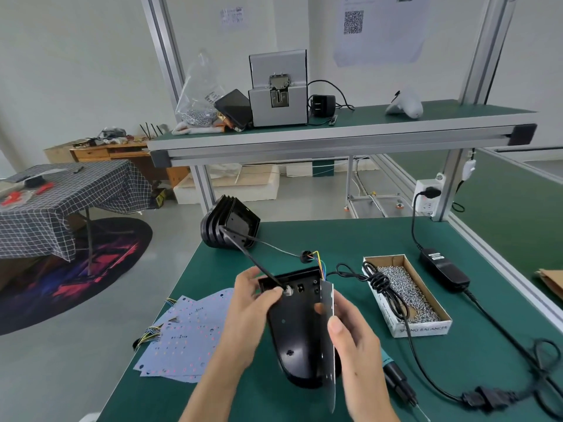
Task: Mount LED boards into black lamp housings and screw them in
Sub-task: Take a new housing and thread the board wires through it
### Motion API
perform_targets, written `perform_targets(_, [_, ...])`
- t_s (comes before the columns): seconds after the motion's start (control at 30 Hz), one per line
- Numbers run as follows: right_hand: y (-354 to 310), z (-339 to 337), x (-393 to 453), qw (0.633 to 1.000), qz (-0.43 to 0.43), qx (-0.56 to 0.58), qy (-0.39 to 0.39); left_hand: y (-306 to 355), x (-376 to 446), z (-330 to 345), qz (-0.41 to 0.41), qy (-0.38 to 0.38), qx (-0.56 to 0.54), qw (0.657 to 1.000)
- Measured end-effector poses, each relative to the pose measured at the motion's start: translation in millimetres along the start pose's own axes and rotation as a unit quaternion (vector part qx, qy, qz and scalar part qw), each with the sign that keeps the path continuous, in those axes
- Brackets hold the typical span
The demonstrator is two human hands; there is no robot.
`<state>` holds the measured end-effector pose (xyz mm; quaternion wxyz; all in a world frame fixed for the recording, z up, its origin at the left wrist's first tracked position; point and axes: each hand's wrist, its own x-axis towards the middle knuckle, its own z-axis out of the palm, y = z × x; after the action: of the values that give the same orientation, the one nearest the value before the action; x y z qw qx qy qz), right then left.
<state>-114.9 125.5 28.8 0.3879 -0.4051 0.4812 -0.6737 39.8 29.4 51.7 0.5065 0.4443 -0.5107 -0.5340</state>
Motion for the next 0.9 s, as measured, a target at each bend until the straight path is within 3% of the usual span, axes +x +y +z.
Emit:
perform_targets(0.13, [-5.6,-4.5,-1.6,0.996,0.033,0.078,0.011,11.7,1.0,-16.7,-0.064,-0.053,-0.169,0.982])
perform_targets(0.37, [-8.3,-2.6,-12.8,0.98,0.103,0.168,-0.014,5.1,-15.4,-18.8,-0.003,-0.142,-0.082,0.986])
perform_targets(0.53, [-9.1,1.4,-18.5,0.969,0.133,0.207,0.013,-3.4,-23.5,-13.3,-0.04,-0.138,-0.124,0.982])
perform_targets(0.6, [-11.0,5.2,-19.8,0.968,0.131,0.213,-0.025,-5.0,-24.7,-10.4,-0.04,-0.125,-0.134,0.982])
perform_targets(0.73, [0.3,4.6,-25.2,0.958,0.156,0.24,-0.005,-7.3,-28.8,-2.0,-0.122,-0.153,-0.235,0.952])
perform_targets(0.83, [1.4,5.9,-21.7,0.969,0.124,0.214,-0.021,-5.1,-35.9,8.5,-0.188,-0.162,-0.287,0.925])
perform_targets(0.9, [4.5,-4.2,-18.3,0.962,0.151,0.221,-0.05,-1.7,-40.8,15.5,-0.229,-0.148,-0.301,0.914])
